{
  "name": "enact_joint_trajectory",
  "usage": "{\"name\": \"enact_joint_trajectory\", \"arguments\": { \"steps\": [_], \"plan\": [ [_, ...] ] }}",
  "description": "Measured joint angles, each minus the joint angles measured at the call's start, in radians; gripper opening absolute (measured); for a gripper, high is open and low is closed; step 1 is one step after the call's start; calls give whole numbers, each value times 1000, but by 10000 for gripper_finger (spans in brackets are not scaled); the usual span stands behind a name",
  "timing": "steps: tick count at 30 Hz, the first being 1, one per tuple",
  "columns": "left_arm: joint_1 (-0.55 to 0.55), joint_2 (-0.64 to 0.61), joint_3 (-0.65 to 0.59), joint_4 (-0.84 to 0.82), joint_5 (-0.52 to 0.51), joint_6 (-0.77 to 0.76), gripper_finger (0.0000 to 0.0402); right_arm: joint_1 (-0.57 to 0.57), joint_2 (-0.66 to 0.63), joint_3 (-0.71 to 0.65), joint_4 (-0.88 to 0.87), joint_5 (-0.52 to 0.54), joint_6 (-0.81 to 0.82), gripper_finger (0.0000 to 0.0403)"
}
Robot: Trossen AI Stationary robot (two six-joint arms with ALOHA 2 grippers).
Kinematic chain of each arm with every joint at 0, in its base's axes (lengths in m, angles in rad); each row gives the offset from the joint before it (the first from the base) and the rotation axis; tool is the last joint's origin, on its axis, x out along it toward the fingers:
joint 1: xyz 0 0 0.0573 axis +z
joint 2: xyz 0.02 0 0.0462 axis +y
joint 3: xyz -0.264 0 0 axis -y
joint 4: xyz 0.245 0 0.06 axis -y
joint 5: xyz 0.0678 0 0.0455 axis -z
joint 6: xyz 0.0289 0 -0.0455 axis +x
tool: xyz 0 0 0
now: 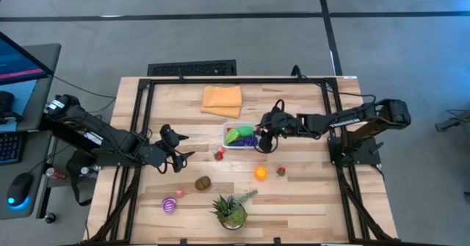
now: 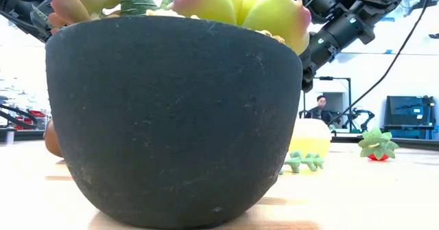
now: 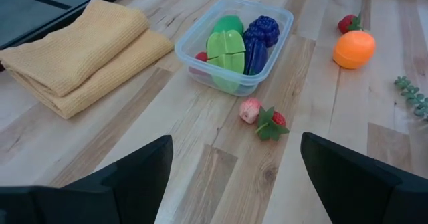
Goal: Pick and placing Produce into tupperware
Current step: Put the top pink peach into the transparent container
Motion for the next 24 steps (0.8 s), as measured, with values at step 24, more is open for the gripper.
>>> {"name": "enact_joint_trajectory", "arguments": {
  "steps": [24],
  "plan": [
    [0, 0, 0, 0, -1, 23, 320, -38, 147, 0, 99, 25, -29, 132]
  ]
}}
